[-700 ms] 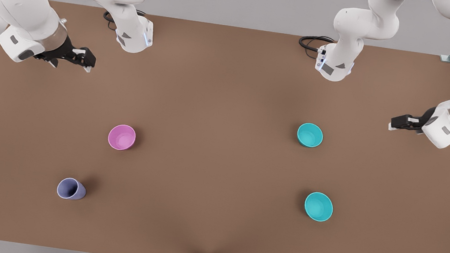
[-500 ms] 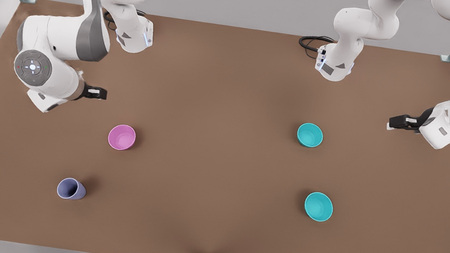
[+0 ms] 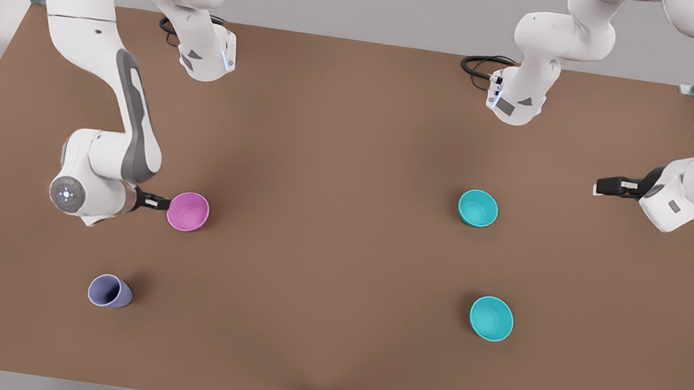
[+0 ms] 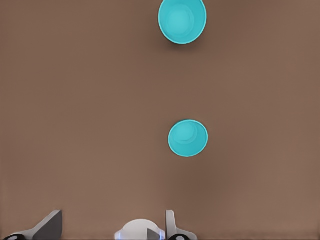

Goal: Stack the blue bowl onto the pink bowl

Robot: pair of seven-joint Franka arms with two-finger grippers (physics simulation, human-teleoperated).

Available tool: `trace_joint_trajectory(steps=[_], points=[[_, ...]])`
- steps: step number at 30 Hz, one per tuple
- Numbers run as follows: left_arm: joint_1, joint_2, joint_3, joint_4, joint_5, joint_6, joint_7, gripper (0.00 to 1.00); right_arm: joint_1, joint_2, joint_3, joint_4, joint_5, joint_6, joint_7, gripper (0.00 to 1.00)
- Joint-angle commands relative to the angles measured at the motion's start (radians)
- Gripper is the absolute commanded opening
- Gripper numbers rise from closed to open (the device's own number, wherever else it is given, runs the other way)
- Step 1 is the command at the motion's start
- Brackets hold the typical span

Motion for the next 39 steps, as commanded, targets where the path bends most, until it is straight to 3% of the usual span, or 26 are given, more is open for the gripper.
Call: trace_joint_trajectory(steps=[1, 14, 15, 17, 18, 19, 26, 28, 33, 36, 39], points=[[0.0, 0.001, 0.0, 0.001, 0.001, -0.01, 0.0, 1.0, 0.007, 0.003, 0.001, -0.031, 0.051, 0.135, 0.007, 1.0], [-0.001, 0.001, 0.0, 0.001, 0.0, -0.01, 0.0, 1.0, 0.018, 0.108, 0.008, -0.052, 0.086, 0.226, 0.007, 1.0], [-0.001, 0.001, 0.0, 0.001, 0.0, -0.01, 0.0, 1.0, 0.018, 0.109, 0.008, -0.052, 0.086, 0.226, 0.007, 0.93], [-0.001, -0.001, -0.001, 0.003, 0.001, -0.01, 0.0, 1.0, 0.018, 0.123, 0.008, -0.048, 0.086, 0.226, 0.001, 0.45], [-0.001, -0.001, -0.001, 0.003, 0.001, -0.011, 0.0, 1.0, 0.016, 0.122, 0.008, -0.045, 0.086, 0.22, -0.02, 0.31], [-0.001, -0.002, -0.001, 0.003, 0.0, -0.011, 0.0, 1.0, 0.015, 0.117, 0.01, -0.038, 0.086, 0.213, -0.043, 0.23], [-0.001, -0.001, -0.001, 0.003, 0.001, -0.011, 0.0, 1.0, 0.018, 0.095, 0.062, 0.024, 0.089, 0.143, -0.057, 0.21], [-0.001, -0.001, -0.001, 0.004, 0.001, -0.011, 0.0, 1.0, 0.105, 0.103, 0.097, 0.086, 0.241, 0.125, -0.013, 0.21], [-0.001, -0.001, -0.001, 0.004, 0.0, -0.011, 0.0, 1.0, 0.468, 0.347, 0.097, 0.547, 0.374, 0.126, 0.565, 0.21], [-0.001, -0.001, -0.001, 0.003, 0.0, -0.013, 0.0, 1.0, 0.602, 0.497, 0.09, 0.745, 0.365, 0.14, 0.748, 0.21], [-0.001, -0.001, -0.001, 0.004, 0.0, -0.013, 0.0, 1.0, 0.623, 0.537, 0.088, 0.759, 0.362, 0.17, 0.747, 0.21]])
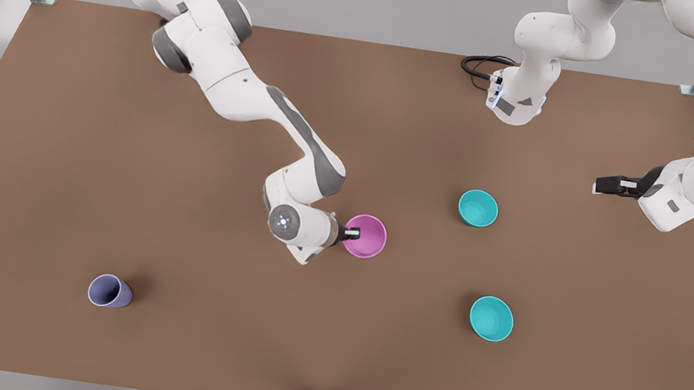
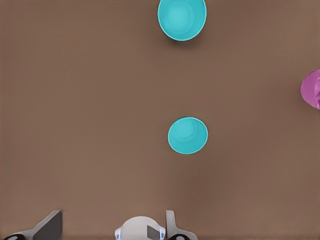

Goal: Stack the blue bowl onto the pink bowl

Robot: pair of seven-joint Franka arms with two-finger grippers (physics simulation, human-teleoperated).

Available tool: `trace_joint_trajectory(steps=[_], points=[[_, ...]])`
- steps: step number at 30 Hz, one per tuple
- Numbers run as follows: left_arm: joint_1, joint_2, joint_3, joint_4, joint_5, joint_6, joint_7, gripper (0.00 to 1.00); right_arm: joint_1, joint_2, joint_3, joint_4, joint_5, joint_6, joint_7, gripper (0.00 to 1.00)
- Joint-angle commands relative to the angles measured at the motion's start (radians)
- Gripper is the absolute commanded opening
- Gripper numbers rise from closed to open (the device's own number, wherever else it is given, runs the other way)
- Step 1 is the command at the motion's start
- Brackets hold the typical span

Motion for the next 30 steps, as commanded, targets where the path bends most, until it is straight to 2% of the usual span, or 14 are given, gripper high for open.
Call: trace_joint_trajectory(steps=[1, 2, 6, 7, 8, 13, 15, 18, 20, 22, 23, 25, 27, 30], points=[[0.0, -0.001, 0.0, 0.0, 0.0, -0.001, 0.0, 1.0, 0.021, 0.018, -0.012, 0.007, -0.016, 0.023, 0.49, 0.21], [0.0, -0.001, 0.0, 0.0, 0.0, -0.001, 0.0, 1.0, 0.057, 0.036, -0.038, 0.008, -0.042, 0.032, 0.492, 0.21], [0.0, -0.003, 0.0, 0.002, 0.0, -0.017, 0.0, 1.0, 0.065, 0.062, -0.046, 0.008, -0.052, 0.069, 0.483, 0.21], [0.0, -0.003, 0.0, 0.002, 0.0, -0.017, 0.0, 1.0, 0.065, 0.065, -0.046, 0.008, -0.052, 0.069, 0.478, 0.66], [0.0, -0.003, 0.0, 0.0, 0.0, -0.017, 0.0, 1.0, 0.066, 0.068, -0.046, 0.01, -0.052, 0.069, 0.478, 1.0], [0.0, -0.001, 0.0, 0.0, 0.0, -0.017, 0.0, 1.0, 0.032, -0.008, -0.043, 0.001, -0.048, -0.01, 0.478, 1.0], [0.0, -0.001, 0.0, 0.002, -0.003, -0.014, -0.003, 1.0, -0.012, -0.065, -0.041, -0.022, -0.048, -0.173, 0.458, 1.0], [-0.005, -0.006, -0.004, 0.0, -0.03, -0.014, -0.003, 1.0, -0.269, -0.14, -0.043, -0.025, -0.149, -0.582, 0.091, 1.0], [0.0, 0.023, -0.004, -0.002, -0.043, -0.012, -0.013, 1.0, -0.412, -0.278, -0.043, -0.024, -0.257, -0.788, -0.112, 1.0], [-0.022, 0.059, -0.023, -0.017, -0.044, -0.003, -0.03, 1.0, -0.426, -0.433, -0.041, 0.021, -0.39, -0.935, -0.26, 1.0], [-0.039, 0.083, -0.023, -0.025, -0.04, 0.003, -0.032, 1.0, -0.428, -0.545, -0.038, 0.007, -0.461, -0.951, -0.284, 1.0], [-0.065, 0.017, -0.021, -0.337, -0.056, 0.268, -0.03, 1.0, -0.417, -0.7, -0.04, -0.058, -0.483, -0.977, -0.248, 1.0], [-0.058, 0.066, -0.021, -0.54, -0.168, 0.589, 0.012, 1.0, -0.399, -0.74, -0.04, -0.067, -0.466, -0.971, -0.194, 1.0], [-0.062, 0.12, -0.021, -0.609, -0.178, 0.752, 0.06, 1.0, -0.413, -0.789, -0.041, -0.114, -0.447, -0.962, -0.195, 1.0]])
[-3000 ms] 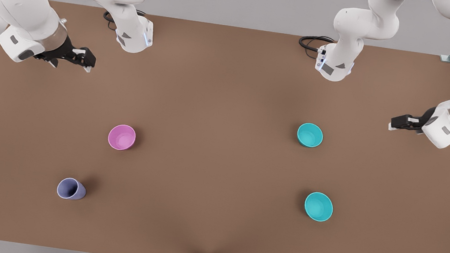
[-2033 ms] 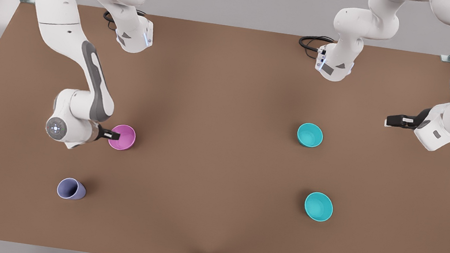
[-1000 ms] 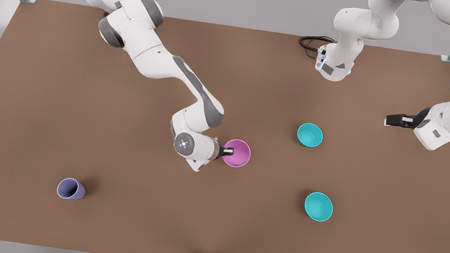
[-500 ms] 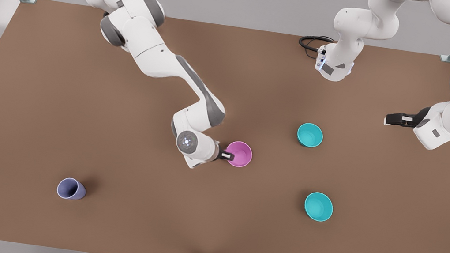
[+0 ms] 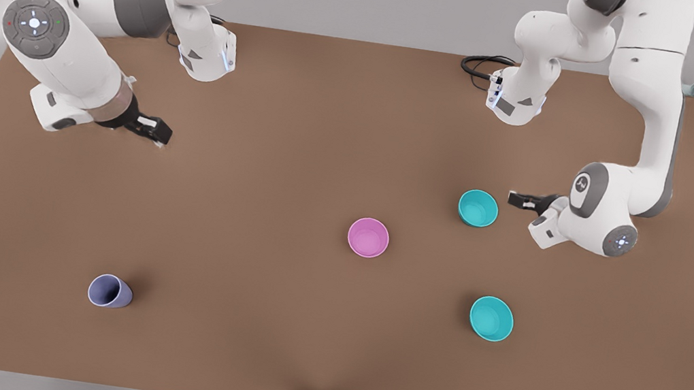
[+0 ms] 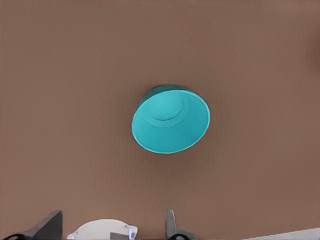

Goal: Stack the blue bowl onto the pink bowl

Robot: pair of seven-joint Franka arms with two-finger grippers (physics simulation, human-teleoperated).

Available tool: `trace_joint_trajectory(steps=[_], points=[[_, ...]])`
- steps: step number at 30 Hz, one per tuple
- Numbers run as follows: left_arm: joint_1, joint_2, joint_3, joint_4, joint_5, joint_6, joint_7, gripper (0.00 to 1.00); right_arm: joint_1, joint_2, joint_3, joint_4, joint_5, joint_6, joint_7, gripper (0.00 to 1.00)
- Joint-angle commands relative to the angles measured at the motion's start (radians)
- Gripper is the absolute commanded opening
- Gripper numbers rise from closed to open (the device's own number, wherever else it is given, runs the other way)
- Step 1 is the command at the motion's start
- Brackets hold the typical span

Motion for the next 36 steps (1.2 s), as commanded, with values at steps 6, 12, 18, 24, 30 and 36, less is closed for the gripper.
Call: trace_joint_trajectory(steps=[6, 12, 18, 24, 30, 36], points=[[-0.007, 0.089, -0.019, -0.087, -0.108, 0.426, 0.186, 1.0, -0.011, -0.044, -0.001, -0.055, 0.006, -0.075, -0.224, 1.0], [-0.027, 0.148, -0.019, -0.113, -0.109, 0.489, 0.219, 1.0, -0.015, -0.035, -0.003, -0.064, 0.004, -0.078, -0.221, 1.0], [-0.045, 0.172, -0.019, -0.115, -0.103, 0.406, 0.266, 1.0, -0.015, -0.033, -0.003, -0.077, 0.006, -0.08, -0.221, 1.0], [-0.049, 0.171, -0.019, -0.115, -0.103, 0.386, 0.266, 0.34, -0.014, -0.024, -0.003, -0.077, 0.006, -0.08, -0.221, 1.0], [-0.047, 0.164, -0.017, -0.107, -0.103, 0.386, 0.269, 0.21, -0.014, -0.016, -0.003, -0.077, 0.006, -0.078, -0.221, 1.0], [-0.188, -0.018, -0.014, -0.004, -0.097, 0.273, 0.043, 0.21, -0.014, -0.013, -0.003, -0.077, 0.006, -0.078, -0.222, 1.0]])
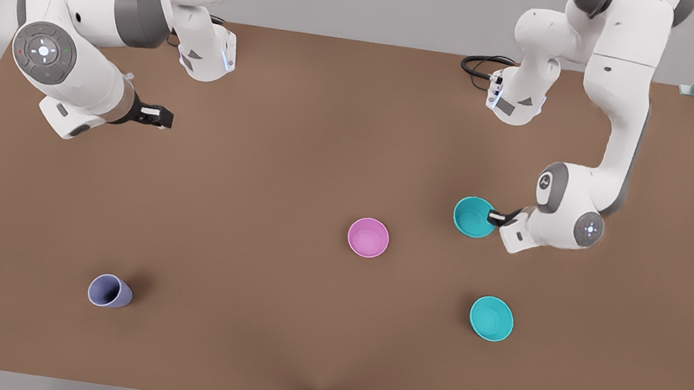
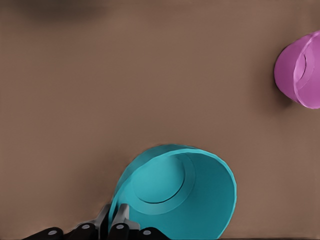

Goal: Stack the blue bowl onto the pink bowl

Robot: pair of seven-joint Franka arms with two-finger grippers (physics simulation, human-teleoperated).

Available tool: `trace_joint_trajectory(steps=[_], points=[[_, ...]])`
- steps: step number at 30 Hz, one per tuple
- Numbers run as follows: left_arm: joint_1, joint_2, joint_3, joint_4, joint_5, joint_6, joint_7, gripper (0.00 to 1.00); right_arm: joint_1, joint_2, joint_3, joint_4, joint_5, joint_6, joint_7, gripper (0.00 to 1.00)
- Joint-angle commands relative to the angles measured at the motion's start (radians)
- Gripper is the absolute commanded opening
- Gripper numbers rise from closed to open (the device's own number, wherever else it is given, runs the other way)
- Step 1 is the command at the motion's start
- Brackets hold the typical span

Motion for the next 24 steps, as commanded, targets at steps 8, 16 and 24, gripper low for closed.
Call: trace_joint_trajectory(steps=[8, 16, 24], points=[[-0.311, 0.42, -0.025, 0.626, 0.037, -0.131, -0.799, 0.21, 0.0, -0.001, 0.0, 0.0, -0.003, 0.004, -0.038, 1.0], [-0.319, 0.508, -0.027, 0.676, 0.031, -0.086, -0.804, 0.21, 0.0, -0.001, -0.001, -0.006, -0.003, 0.004, -0.038, 1.0], [-0.31, 0.518, -0.033, 0.676, 0.028, -0.082, -0.796, 0.24, 0.0, 0.005, -0.001, -0.006, -0.001, 0.004, -0.038, 1.0]])
